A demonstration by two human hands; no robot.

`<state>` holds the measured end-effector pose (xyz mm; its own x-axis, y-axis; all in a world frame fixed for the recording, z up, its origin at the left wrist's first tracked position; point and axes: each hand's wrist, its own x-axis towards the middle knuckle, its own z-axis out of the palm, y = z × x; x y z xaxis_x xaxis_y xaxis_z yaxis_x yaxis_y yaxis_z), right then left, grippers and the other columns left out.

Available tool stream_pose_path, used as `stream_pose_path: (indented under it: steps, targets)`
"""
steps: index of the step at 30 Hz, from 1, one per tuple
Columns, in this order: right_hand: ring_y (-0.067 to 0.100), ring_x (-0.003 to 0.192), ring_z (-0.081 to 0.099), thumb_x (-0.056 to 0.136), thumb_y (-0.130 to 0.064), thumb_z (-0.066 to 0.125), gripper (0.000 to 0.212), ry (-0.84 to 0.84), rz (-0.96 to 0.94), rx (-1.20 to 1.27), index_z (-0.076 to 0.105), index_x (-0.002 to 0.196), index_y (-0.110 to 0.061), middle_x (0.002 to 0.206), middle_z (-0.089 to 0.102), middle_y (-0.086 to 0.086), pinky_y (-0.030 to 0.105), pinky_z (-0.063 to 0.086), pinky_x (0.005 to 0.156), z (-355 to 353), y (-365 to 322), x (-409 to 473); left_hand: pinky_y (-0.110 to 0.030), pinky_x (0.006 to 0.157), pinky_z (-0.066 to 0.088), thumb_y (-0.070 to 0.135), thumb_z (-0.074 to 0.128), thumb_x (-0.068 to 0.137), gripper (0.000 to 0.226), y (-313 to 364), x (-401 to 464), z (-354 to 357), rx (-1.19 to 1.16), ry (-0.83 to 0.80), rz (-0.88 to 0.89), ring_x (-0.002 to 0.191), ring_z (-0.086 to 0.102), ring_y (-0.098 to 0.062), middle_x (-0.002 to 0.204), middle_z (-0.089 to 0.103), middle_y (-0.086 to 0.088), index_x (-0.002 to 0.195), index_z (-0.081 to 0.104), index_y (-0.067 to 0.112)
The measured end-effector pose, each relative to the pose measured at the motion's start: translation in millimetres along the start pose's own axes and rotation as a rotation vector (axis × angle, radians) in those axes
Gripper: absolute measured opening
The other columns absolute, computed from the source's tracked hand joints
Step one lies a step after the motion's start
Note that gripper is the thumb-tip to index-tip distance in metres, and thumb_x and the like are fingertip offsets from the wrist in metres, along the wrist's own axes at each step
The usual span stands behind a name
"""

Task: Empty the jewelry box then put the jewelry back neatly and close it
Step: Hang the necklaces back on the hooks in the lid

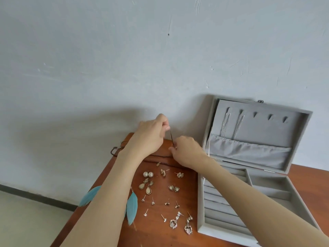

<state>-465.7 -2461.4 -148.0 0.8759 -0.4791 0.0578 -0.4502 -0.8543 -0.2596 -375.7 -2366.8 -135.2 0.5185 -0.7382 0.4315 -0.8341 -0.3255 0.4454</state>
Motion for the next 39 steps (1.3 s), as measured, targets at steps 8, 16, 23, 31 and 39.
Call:
stream_pose_path:
  steps: [8,16,23,31,39]
  targets:
    - [0.013,0.059,0.056,0.09,-0.018,0.051,0.023,0.019,0.021,0.64,0.062,0.071,-0.012,0.056,0.058,0.001,0.03,0.048,0.078,-49,3,-10,-0.032,0.065,0.04,0.022,0.047,0.093,0.011,9,-5,-37,-0.113,0.205,-0.046,0.061,0.047,-0.009,0.073,0.054,0.01,0.091,0.056,0.017]
    - [0.007,0.053,0.048,0.089,-0.006,0.054,0.012,0.063,-0.162,0.793,0.065,0.091,-0.008,0.067,0.061,-0.001,0.017,0.046,0.06,-142,6,-52,-0.011,0.06,0.036,0.034,0.04,0.096,0.025,69,-16,-59,-0.565,-0.021,-0.057,0.058,0.051,0.01,0.082,0.068,0.012,0.096,0.062,0.023]
    - [0.009,0.056,0.04,0.09,-0.003,0.045,0.024,0.226,-0.093,0.834,0.066,0.085,-0.013,0.06,0.049,-0.005,0.021,0.036,0.063,-160,46,-88,-0.013,0.045,0.028,0.033,0.038,0.096,0.035,100,-25,-55,-0.479,-0.031,0.031,0.041,0.029,-0.006,0.048,0.029,0.009,0.069,0.057,0.021]
    - [0.007,0.056,0.035,0.091,-0.035,0.052,0.029,0.308,-0.002,0.85,0.072,0.076,-0.021,0.06,0.044,-0.003,0.02,0.03,0.068,-140,95,-121,-0.015,0.048,0.033,0.028,0.044,0.095,0.03,148,-3,-29,-0.499,0.113,0.094,0.045,0.046,-0.011,0.046,0.047,0.012,0.07,0.058,0.021]
    - [0.016,0.059,0.036,0.093,-0.029,0.051,0.03,0.418,0.047,0.927,0.064,0.069,-0.017,0.059,0.039,0.002,0.023,0.03,0.055,-133,142,-108,-0.013,0.044,0.028,0.022,0.048,0.095,0.026,177,31,6,-0.456,0.165,0.15,0.041,0.035,-0.006,0.041,0.046,0.019,0.076,0.061,0.01]
